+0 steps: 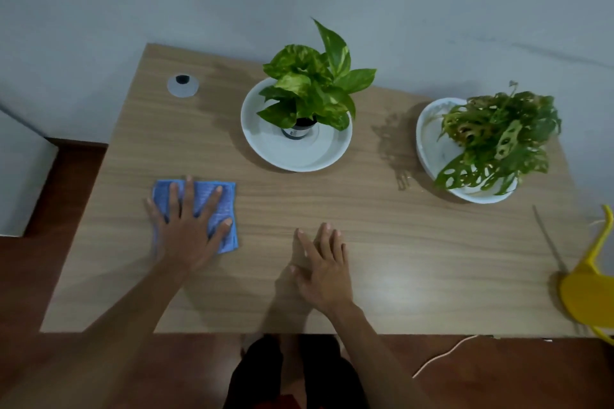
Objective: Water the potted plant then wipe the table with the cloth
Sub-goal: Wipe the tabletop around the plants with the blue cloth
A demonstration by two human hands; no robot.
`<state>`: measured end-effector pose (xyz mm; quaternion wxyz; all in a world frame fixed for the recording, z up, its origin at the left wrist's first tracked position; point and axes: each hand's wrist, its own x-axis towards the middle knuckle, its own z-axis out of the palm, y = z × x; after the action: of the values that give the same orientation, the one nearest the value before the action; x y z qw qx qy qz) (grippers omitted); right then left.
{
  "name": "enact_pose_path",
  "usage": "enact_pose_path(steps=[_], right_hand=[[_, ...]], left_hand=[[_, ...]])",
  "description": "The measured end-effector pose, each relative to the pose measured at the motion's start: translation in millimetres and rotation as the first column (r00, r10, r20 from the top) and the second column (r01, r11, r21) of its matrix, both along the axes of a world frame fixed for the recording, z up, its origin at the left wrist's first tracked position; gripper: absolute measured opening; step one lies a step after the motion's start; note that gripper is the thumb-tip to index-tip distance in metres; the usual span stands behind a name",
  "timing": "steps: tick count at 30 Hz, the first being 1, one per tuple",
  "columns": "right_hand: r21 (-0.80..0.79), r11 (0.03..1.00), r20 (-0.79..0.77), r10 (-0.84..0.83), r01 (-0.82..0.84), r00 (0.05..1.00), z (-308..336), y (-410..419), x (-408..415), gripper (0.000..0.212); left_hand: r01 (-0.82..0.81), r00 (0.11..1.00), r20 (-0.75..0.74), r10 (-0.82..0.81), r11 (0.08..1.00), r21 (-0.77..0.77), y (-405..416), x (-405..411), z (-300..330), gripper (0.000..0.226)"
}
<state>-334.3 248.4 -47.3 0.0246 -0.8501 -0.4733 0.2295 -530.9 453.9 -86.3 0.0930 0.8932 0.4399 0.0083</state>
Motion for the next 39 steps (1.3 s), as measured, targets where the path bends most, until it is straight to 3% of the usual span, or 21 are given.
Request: enact_pose_path(steps=[6,11,20,27,39], right_hand=[[0.32,0.941,-0.179,-0.058,0.114,0.982,0,-23,18,0.053],[0.445,0.883,-0.027,-0.156,0.152,0.987,-9,-70,52,0.04],[0.465,0.829,0.072,-0.387,0.313,0.919,-15,-132,144,0.038],[0.411,0.724,0.085,-0.635,0.554,0.767,-19,-187,225,0.048],[0.434,0.747,0.184,-0.62,0.503,0.762,-51,-204,247,0.048]], left_hand=[[0.05,0.998,0.04,-0.05,0.999,-0.01,-29,43,0,0.075],[0.113,0.993,0.045,-0.112,0.994,-0.006,-60,90,-3,0.075],[0.17,0.985,-0.019,-0.171,0.985,-0.033,-126,200,-8,0.074],[0.175,0.985,-0.014,-0.175,0.985,-0.005,-139,279,-15,0.074],[0.117,0.992,-0.047,-0.118,0.993,-0.023,-112,367,-6,0.073]])
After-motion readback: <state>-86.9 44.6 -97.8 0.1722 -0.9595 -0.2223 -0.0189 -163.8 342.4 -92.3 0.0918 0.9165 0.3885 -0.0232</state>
